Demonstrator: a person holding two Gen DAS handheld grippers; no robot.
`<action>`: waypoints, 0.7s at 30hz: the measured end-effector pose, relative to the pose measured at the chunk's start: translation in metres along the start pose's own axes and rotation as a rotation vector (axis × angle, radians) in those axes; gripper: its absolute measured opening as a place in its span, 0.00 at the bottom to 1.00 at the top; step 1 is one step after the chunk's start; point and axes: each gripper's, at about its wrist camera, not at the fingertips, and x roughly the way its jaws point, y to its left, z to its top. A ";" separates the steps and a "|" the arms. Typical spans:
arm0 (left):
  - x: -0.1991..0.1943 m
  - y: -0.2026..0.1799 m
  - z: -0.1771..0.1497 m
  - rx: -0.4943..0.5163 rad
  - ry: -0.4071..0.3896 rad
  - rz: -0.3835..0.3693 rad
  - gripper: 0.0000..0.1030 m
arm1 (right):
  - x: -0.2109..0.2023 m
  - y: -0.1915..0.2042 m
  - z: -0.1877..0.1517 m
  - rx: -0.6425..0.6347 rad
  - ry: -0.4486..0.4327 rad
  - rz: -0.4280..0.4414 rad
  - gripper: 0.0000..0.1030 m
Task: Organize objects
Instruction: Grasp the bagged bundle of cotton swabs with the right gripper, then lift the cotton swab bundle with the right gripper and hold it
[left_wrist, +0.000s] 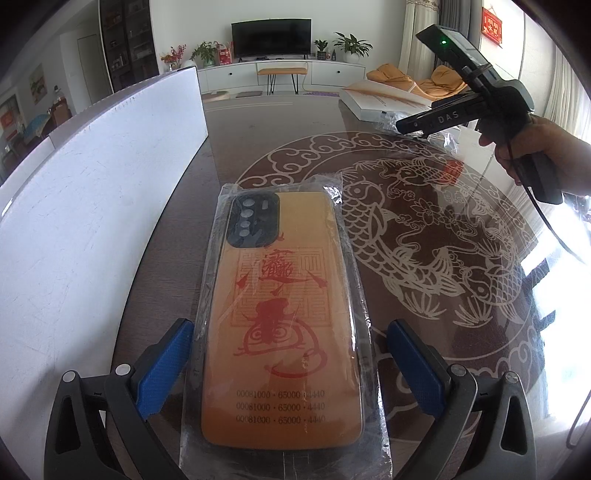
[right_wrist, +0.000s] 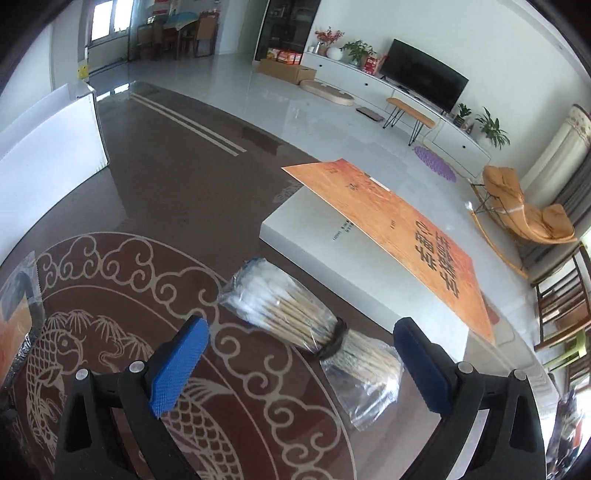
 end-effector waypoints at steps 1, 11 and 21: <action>0.000 0.000 0.000 0.000 0.000 0.000 1.00 | 0.010 0.002 0.003 -0.013 0.029 0.004 0.93; 0.001 0.000 0.002 0.000 0.000 0.000 1.00 | -0.037 0.003 -0.073 0.430 0.199 0.120 0.29; 0.001 0.000 0.002 0.000 0.000 0.000 1.00 | -0.174 0.147 -0.232 0.755 -0.029 -0.078 0.52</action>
